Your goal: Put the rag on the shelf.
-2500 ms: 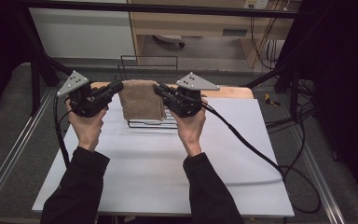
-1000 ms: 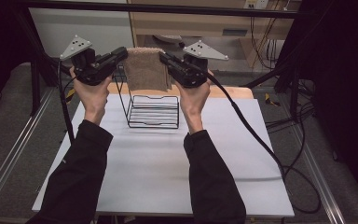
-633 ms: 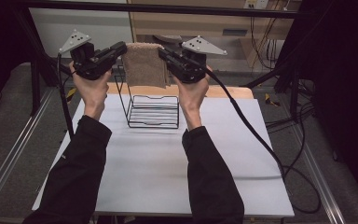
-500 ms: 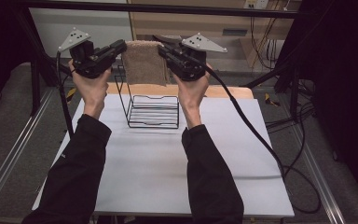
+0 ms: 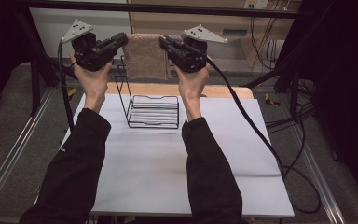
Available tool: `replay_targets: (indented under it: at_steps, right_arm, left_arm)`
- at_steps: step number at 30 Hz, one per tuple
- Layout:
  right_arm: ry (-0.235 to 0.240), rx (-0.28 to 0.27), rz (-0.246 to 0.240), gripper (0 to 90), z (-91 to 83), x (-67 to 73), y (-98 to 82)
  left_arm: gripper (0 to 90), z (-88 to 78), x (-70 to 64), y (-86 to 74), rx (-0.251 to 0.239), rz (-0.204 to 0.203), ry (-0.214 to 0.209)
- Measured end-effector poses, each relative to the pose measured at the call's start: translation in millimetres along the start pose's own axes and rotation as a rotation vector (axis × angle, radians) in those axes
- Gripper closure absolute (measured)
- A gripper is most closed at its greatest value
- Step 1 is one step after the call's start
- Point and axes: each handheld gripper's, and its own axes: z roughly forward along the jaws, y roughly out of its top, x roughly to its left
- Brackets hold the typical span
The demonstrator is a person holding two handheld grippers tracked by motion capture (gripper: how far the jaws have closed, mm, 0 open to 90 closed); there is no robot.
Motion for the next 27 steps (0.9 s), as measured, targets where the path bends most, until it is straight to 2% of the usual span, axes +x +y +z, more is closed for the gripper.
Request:
replay_targets:
  at_steps: [7,11,14,27]
  right_arm:
    - [-0.007,0.003,-0.001,82.9,9.0,-6.0,0.2]
    - [-0.013,-0.003,0.009,82.9,13.3,-9.1,-0.6]
    - [-0.012,-0.003,0.007,82.9,15.7,-11.0,-0.7]
    - [-0.015,0.041,0.007,82.7,29.5,-18.7,-11.2]
  left_arm:
    - [85.2,7.9,5.4,3.6,0.006,-0.004,0.008]
    - [85.2,12.1,6.0,5.5,0.013,0.012,0.021]
    - [85.1,15.4,8.3,5.3,0.017,0.010,0.024]
    - [84.9,24.6,20.8,-10.4,0.046,0.000,0.021]
